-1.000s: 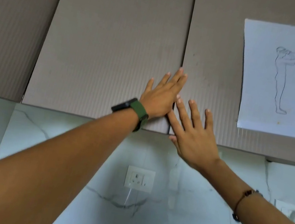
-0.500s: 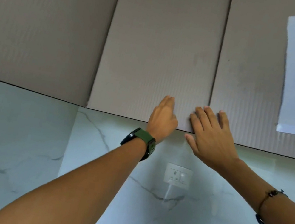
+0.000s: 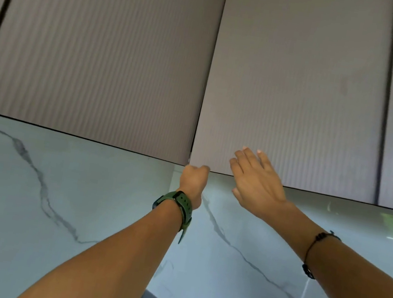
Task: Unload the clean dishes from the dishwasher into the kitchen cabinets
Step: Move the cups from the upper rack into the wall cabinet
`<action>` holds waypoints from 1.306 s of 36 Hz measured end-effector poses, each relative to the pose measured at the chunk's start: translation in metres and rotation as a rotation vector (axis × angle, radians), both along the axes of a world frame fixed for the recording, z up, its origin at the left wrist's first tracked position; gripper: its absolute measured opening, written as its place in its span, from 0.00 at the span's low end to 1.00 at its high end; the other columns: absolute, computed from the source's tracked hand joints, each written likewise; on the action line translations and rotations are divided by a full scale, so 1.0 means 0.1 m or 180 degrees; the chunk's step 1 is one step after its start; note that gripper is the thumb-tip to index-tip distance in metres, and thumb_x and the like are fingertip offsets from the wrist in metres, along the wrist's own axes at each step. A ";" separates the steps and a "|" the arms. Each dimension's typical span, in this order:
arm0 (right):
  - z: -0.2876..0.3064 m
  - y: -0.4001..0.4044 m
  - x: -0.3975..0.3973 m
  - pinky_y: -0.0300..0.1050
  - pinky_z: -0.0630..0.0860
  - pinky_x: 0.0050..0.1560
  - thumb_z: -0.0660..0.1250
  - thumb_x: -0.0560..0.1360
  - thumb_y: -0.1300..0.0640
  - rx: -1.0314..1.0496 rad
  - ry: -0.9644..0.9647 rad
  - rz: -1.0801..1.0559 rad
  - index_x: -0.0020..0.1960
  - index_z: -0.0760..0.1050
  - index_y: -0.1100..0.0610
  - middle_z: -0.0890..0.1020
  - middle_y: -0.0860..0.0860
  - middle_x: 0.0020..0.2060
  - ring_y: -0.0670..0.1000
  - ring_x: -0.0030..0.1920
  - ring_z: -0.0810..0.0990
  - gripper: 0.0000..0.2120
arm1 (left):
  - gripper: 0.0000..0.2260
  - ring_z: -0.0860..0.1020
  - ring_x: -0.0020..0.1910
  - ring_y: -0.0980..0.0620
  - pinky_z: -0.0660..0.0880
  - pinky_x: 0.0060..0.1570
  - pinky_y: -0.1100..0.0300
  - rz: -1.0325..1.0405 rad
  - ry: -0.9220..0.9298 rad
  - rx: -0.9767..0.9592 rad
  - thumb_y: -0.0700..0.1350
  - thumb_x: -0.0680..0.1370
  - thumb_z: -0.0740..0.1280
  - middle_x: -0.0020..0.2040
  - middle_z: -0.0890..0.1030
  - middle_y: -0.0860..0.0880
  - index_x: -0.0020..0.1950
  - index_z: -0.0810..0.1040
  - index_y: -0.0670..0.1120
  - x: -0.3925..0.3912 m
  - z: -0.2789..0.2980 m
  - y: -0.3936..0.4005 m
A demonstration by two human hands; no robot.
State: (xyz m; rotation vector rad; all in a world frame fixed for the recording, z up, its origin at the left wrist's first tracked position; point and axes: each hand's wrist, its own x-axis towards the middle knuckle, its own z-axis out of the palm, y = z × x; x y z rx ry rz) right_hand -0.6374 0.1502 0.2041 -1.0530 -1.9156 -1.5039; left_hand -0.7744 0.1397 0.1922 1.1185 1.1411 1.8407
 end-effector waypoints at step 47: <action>0.26 0.07 -0.88 0.70 0.65 0.62 0.36 0.80 0.65 0.1493 -0.0374 0.0603 0.73 0.59 0.61 0.64 0.58 0.72 0.60 0.72 0.63 0.25 | 0.03 0.75 0.48 0.45 0.77 0.46 0.51 -0.0374 -0.1683 0.1175 0.33 0.78 0.61 0.45 0.76 0.41 0.49 0.73 0.35 -0.69 0.21 -0.38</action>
